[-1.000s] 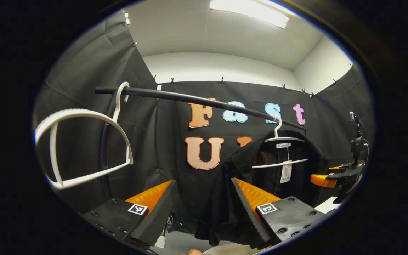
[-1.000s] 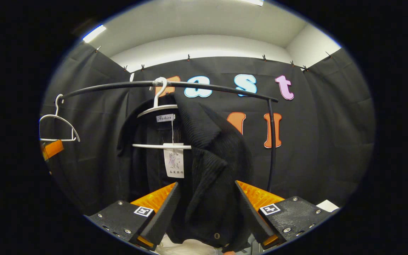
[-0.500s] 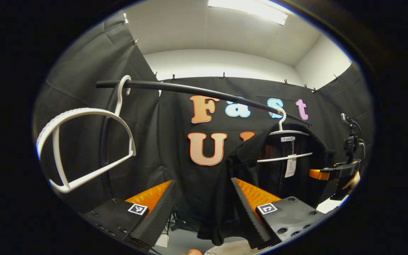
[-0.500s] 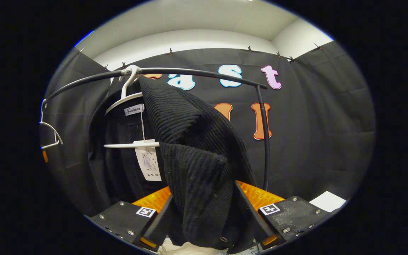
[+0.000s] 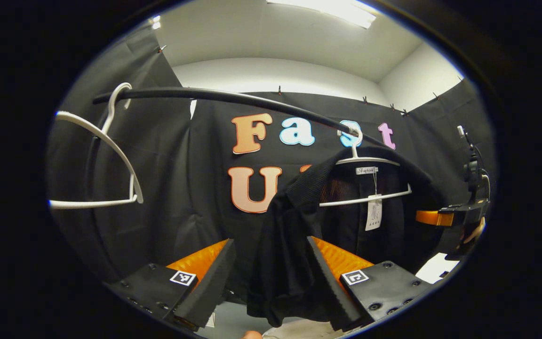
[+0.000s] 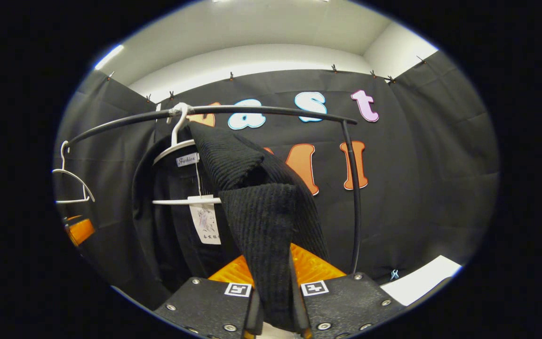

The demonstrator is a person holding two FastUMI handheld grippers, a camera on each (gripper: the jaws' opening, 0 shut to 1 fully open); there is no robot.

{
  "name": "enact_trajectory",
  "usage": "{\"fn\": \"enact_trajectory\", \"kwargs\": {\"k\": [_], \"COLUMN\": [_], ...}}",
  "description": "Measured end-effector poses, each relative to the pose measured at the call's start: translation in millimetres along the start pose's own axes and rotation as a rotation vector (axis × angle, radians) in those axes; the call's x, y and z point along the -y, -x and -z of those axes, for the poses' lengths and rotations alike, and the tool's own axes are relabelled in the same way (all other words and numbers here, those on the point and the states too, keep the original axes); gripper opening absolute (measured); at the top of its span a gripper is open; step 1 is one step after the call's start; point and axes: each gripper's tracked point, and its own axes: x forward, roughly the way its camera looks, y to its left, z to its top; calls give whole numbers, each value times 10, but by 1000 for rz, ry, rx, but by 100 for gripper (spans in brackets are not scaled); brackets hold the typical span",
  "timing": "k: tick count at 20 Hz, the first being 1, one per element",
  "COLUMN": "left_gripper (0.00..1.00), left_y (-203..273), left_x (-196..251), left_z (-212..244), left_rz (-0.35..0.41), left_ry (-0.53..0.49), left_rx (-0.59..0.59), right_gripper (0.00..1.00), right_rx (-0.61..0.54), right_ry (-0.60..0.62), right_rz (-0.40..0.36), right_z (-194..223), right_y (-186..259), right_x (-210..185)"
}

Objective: Grasp the clothes on the hanger with both hands and then place them into the laundry hamper below.

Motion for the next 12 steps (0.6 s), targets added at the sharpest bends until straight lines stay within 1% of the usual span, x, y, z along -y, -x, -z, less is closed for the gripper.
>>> {"fn": "enact_trajectory", "kwargs": {"k": [1, 2, 3, 4, 7, 8, 9, 10, 11, 12], "left_gripper": [100, 100, 100, 100, 94, 97, 97, 94, 97, 94], "left_y": [-67, -127, -191, -260, -448, -511, -582, -635, -685, -739], "left_x": [49, 102, 154, 218, 419, 500, 583, 630, 653, 674], "left_z": [29, 71, 112, 142, 263, 299, 335, 373, 402, 428], "left_rz": [4, 7, 12, 20, 62, 84, 107, 115, 116, 116], "left_ry": [-3, -8, -9, -7, 19, 28, 37, 42, 43, 42], "left_rx": [-6, -18, -29, -36, -58, -63, -67, -78, -85, -92], "right_gripper": [19, 10, 15, 14, 13, 13, 13, 13, 13, 13], "right_rx": [8, 15, 25, 38, 70, 78, 86, 97, 108, 119], "right_ry": [2, 5, 11, 19, 29, 24, 18, 13, 9, 7], "right_rz": [0, -3, -4, -1, 9, 8, 11, 14, 18, 20], "right_z": [-43, -86, -137, -183, -337, -396, -453, -523, -583, -651], "right_y": [36, 66, 94, 126, 212, 252, 283, 310, 335, 360], "right_x": [21, 39, 61, 94, 198, 231, 274, 328, 373, 410]}}
